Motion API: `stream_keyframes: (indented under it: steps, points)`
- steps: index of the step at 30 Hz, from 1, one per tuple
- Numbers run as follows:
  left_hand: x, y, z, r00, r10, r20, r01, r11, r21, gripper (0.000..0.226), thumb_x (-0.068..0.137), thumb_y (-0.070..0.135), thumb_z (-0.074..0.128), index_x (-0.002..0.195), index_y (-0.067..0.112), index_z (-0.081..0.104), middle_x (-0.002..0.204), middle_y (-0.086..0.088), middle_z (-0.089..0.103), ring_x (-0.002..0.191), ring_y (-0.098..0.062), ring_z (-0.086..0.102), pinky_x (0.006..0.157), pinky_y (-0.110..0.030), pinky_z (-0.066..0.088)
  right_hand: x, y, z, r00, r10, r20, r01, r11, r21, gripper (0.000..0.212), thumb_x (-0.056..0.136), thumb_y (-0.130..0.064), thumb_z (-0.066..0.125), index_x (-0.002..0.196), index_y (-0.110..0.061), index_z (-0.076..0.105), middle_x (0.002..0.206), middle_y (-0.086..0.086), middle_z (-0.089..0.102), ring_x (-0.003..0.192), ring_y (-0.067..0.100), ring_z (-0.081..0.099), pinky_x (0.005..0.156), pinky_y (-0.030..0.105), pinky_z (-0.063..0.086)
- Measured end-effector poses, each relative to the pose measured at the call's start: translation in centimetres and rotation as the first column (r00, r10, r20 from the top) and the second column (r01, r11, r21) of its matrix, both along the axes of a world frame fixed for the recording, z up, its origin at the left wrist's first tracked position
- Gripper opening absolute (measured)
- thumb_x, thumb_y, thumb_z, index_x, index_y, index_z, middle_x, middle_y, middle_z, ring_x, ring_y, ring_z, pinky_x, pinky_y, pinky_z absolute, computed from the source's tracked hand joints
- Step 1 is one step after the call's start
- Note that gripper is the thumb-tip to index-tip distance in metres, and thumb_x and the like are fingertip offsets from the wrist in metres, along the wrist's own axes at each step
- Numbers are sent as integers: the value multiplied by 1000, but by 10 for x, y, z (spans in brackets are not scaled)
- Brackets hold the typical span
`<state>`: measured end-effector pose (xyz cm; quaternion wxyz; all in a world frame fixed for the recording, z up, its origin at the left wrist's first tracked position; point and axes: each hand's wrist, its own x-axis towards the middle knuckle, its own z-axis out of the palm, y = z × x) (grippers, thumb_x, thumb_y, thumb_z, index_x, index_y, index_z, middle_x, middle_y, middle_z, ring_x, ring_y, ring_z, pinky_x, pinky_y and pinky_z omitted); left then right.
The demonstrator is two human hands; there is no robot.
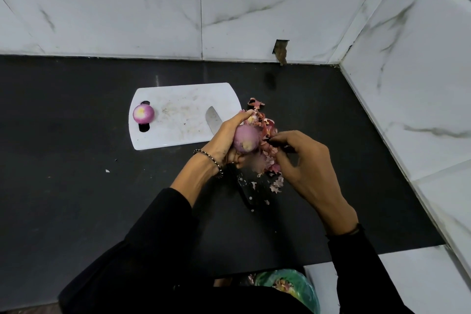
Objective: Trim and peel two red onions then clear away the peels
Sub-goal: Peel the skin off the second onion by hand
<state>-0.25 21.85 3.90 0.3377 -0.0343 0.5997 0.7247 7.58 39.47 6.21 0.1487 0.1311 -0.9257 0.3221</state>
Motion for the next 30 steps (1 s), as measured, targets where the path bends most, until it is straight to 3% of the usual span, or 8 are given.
stream_keyframes:
  steps: [5,8,10,12,15,20,24,30]
  points:
    - [5,13,2,986,165,1,-165,984,-72,68,95,69,35,81,9,65,57,-7,62,37,-15,51,40,-16,38,6,-25,11,992,-79,93,102,955,-280,33,99,-5,51,128,-14,66,122,-5,69,113,0,61,95,15,49]
    - [10,26,-3,958,208,-198,-251,942,-222,78,94,75,22,78,17,72,77,-11,71,74,-30,67,66,-31,51,7,-51,11,979,-9,205,99,896,-433,39,107,-28,41,144,-21,53,141,-11,58,129,-3,51,110,23,41]
    - [19,35,-16,740,66,-669,-444,795,-413,75,104,55,13,89,10,71,89,-17,71,89,-37,68,76,-39,53,7,-73,9,944,-20,329,186,856,-482,49,107,-52,30,149,-31,45,143,-19,52,132,-7,44,115,25,34]
    - [29,44,-33,565,-97,-819,-528,721,-449,49,105,28,29,110,-4,65,97,-22,70,90,-39,69,78,-46,59,7,-85,6,908,-104,406,298,841,-452,62,100,-65,20,150,-34,39,142,-22,47,133,-5,40,115,24,26]
    - [38,53,-33,754,-21,-657,-414,760,-500,37,105,39,36,113,13,61,82,-7,67,78,-24,65,72,-44,53,-3,-76,6,901,-156,404,358,795,-490,70,98,-71,16,146,-31,47,123,-29,52,119,-9,47,110,24,30]
    - [54,59,-3,761,202,-616,-403,892,-205,69,99,66,19,85,18,67,71,-10,69,72,-25,66,71,-50,51,-34,-52,10,788,-122,603,512,674,-532,68,90,-83,14,89,-41,68,109,-11,70,109,10,64,109,45,44]
    - [40,52,-7,852,201,-483,-315,935,-166,96,87,83,21,92,-1,66,83,-22,70,83,-39,67,81,-55,54,-42,-50,12,792,-94,603,513,638,-574,71,95,-76,18,83,-33,73,91,-10,76,96,8,69,101,39,51]
    - [44,45,-1,910,365,-197,-346,930,124,59,104,48,33,72,10,64,63,2,68,53,-9,63,50,-18,49,-47,-42,-7,801,-88,591,515,605,-607,79,94,-78,19,91,-23,76,92,-5,78,92,12,74,99,41,53]
